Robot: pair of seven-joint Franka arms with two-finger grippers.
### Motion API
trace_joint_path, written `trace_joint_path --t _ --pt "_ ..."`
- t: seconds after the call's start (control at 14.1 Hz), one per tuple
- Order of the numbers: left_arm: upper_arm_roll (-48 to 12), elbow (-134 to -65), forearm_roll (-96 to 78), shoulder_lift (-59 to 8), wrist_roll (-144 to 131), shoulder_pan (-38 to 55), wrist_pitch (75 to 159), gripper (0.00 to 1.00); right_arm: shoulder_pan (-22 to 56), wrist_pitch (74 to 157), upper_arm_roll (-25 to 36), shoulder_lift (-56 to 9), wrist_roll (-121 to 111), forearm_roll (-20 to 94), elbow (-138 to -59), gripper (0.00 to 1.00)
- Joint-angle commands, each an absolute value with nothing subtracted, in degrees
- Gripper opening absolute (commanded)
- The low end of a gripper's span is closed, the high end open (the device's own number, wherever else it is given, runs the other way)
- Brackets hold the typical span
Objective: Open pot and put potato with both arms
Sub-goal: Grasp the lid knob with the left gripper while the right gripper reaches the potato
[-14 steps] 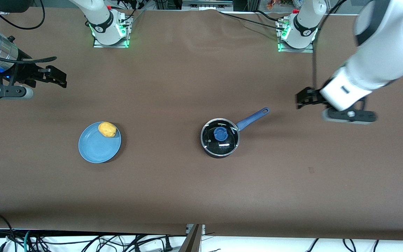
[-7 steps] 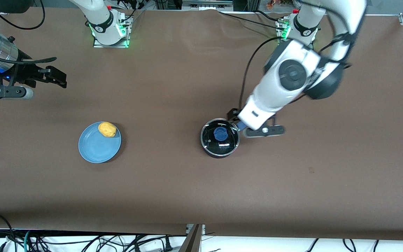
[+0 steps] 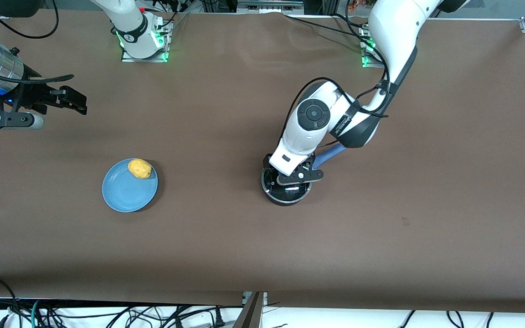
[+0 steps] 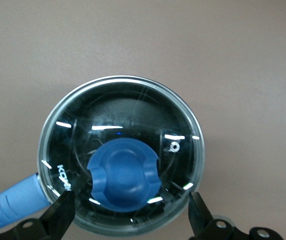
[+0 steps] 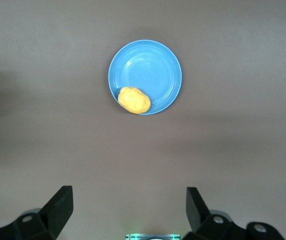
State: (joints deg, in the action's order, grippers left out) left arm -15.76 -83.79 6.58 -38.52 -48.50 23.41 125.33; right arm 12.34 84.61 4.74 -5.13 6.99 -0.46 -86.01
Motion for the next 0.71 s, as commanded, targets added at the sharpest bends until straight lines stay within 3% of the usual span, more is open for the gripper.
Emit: trace_joint_path --t 0.0,0.43,0.64 --pt "-15.7 -82.6 11.9 -39.8 -49.7 24.5 125.2 1.0 12.3 84.5 4.6 -5.2 8.1 0.4 -85.3 1.0" --pt "-15.7 -82.4 14.0 -40.3 -49.7 24.9 125.2 1.0 12.5 84.9 4.5 -6.2 7.6 0.4 -85.2 1.0" --pt "-15.7 -82.3 15.0 -40.5 -49.8 25.2 125.2 0.83 12.5 84.9 4.5 -6.2 7.4 0.4 -85.2 1.0"
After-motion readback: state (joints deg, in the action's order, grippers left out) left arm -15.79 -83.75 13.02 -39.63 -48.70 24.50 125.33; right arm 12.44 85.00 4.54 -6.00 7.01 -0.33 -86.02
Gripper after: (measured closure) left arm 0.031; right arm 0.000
